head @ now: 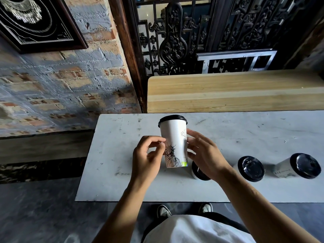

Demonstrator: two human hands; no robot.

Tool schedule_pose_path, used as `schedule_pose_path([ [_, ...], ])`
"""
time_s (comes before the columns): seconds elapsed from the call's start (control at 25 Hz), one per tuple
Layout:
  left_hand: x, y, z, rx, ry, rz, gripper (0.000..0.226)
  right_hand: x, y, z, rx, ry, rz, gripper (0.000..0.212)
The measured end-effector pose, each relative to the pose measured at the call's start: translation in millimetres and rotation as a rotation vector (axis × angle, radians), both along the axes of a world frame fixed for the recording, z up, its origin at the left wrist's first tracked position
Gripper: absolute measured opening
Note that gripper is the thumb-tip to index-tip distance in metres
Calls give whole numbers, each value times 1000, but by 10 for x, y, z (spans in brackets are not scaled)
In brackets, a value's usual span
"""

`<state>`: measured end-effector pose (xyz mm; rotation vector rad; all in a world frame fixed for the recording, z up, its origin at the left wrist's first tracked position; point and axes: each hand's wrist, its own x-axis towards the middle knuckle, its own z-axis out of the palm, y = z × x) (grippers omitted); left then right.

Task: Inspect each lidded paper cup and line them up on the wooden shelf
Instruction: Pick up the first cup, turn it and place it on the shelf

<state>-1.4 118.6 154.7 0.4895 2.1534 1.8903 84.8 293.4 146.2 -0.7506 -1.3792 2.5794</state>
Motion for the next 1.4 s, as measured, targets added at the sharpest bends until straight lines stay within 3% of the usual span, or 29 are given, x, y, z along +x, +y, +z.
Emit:
schedule_pose_path([
  [0.28,34,-4,-1,13,-157,-10,13,14,19,10,15,34,-15,45],
  [0.6,50,-17,7,81,-272,-14,18,14,-34,-40,-87,15,63,62],
  [0.72,43,-46,-25,57,-190,15,21,13,-42,-33,-58,6,54,58],
  [0.88,28,-91,-58,-34,60,14,56,7,-83,0,29,-13,27,59],
  [0.96,27,-78,-54,-60,150,-29,62,1,-119,10,35,-4,26,62],
  [1.08,23,-66,-74,-27,146,-47,58,-1,-131,3,19,21,16,67],
  [1.24,41,-65,-142,36,-45,22,29,3,-68,-42,19,4,-7,31],
  [1.32,51,-71,-147,36,-94,29,15,-1,-47,-65,12,-5,-10,33],
  [1.4,60,-73,-131,18,-121,32,23,3,-50,-89,27,3,-7,37],
])
